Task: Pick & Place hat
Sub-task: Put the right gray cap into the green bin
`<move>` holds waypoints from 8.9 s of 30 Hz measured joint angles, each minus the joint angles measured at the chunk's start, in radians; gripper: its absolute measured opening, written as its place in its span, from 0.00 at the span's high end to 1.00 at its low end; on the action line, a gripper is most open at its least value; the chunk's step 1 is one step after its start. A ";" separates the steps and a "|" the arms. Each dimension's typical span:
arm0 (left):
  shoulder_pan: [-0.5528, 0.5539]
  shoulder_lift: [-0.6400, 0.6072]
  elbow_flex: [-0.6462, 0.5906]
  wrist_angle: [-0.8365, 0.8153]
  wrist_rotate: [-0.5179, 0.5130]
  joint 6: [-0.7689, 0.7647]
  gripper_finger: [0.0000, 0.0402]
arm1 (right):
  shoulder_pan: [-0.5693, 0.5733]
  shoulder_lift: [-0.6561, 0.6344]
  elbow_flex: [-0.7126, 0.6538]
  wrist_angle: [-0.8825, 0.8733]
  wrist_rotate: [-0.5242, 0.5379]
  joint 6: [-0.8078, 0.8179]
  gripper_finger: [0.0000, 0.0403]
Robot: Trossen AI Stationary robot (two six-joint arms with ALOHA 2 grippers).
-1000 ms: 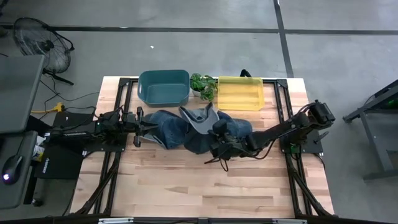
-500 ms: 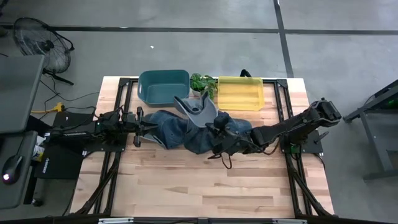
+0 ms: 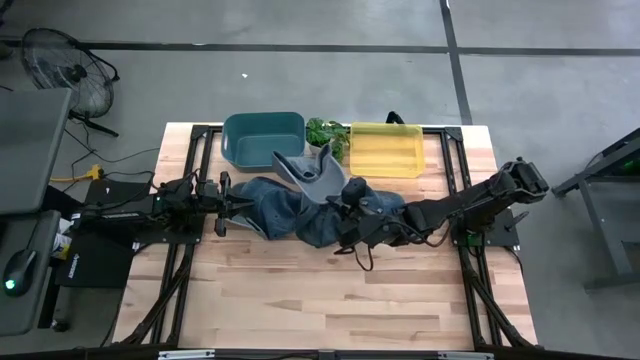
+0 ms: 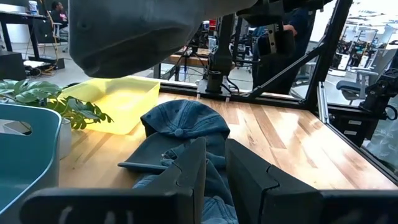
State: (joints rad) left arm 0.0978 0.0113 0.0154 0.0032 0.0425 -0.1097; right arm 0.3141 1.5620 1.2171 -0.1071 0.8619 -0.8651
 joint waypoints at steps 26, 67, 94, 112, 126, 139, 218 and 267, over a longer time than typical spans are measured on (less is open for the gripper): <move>0.000 0.000 0.046 0.104 -0.320 -0.344 0.56 | -0.053 0.000 0.000 0.210 -0.089 -0.085 0.99; 0.000 0.000 0.056 -0.006 -0.084 -1.497 0.36 | -0.043 0.000 -0.003 0.105 -0.510 -0.640 0.99; 0.000 0.000 0.056 0.030 0.101 -1.493 0.36 | -0.081 0.105 -0.003 0.254 -0.581 -0.741 0.99; 0.000 0.000 0.056 -0.029 0.136 -1.491 0.40 | -0.113 0.227 0.020 0.403 -0.624 -0.731 0.99; 0.000 0.000 0.056 -0.037 0.150 -1.486 0.50 | -0.145 0.335 0.143 0.397 -0.654 -0.684 0.99; 0.000 0.000 0.056 -0.051 0.121 -1.454 0.64 | -0.171 0.350 0.151 0.396 -0.658 -0.659 0.99; 0.001 0.216 0.070 0.421 -0.440 -1.170 1.00 | -0.132 -0.027 0.142 -0.641 -0.009 1.092 0.52; 0.982 1.205 0.721 0.118 0.634 -1.143 1.00 | -0.525 -0.354 0.142 -0.939 -0.380 0.888 0.52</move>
State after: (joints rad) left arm 1.0801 1.2163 0.7364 0.1211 0.6763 -1.2530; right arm -0.2104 1.2083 1.3586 -1.0457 0.4824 0.0230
